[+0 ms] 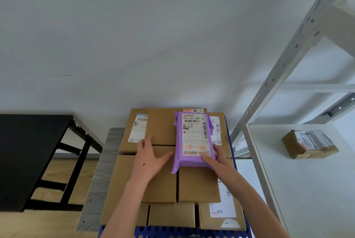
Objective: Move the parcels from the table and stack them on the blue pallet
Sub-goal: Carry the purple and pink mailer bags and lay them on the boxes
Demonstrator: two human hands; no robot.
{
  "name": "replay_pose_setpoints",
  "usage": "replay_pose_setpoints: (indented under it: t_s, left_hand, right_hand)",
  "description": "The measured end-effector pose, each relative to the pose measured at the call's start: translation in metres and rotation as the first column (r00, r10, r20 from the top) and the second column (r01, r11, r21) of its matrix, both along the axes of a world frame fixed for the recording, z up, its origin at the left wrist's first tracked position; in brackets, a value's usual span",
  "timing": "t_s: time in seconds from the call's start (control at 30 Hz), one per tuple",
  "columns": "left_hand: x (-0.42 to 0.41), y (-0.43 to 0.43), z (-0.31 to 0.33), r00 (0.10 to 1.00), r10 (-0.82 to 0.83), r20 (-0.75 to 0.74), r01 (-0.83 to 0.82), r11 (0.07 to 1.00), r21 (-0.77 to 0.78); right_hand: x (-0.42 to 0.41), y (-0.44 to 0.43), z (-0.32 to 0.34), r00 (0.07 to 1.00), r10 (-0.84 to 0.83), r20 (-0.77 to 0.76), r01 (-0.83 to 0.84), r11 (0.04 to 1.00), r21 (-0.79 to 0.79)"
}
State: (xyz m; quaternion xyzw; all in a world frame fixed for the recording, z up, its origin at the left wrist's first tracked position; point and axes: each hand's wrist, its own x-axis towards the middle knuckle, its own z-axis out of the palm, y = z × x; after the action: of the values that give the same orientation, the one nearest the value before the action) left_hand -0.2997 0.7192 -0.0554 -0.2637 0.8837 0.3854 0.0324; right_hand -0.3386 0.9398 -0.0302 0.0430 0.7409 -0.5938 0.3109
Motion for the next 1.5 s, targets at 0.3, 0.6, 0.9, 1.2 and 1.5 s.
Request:
replay_pose_setpoints:
  t_s: [0.3,0.6,0.9,1.2,1.5]
  left_hand:
    - [0.003,0.001,0.002,1.000,-0.008,0.020,0.008,1.000,-0.009]
    - [0.016,0.004,0.008,0.998,0.064,-0.004,-0.064,0.995,-0.073]
    - [0.050,0.010,0.032,0.973,0.158,-0.170,-0.188,0.965,-0.184]
    - [0.096,0.012,0.066,0.937,0.215,-0.277,-0.274,0.941,-0.197]
    - [0.156,-0.042,0.085,0.924,0.242,-0.295,-0.311,0.926,-0.214]
  right_hand:
    - [-0.001,0.001,0.002,1.000,-0.004,0.017,0.004,1.000,-0.008]
    - [-0.006,0.011,0.008,0.999,0.041,-0.017,-0.041,0.999,0.021]
    - [-0.018,0.028,0.014,0.964,0.171,-0.202,-0.154,0.983,0.096]
    - [-0.026,0.021,0.040,0.775,0.246,-0.582,-0.111,0.960,0.257]
    - [0.030,-0.066,0.066,0.662,0.331,-0.672,-0.260,0.943,0.207]
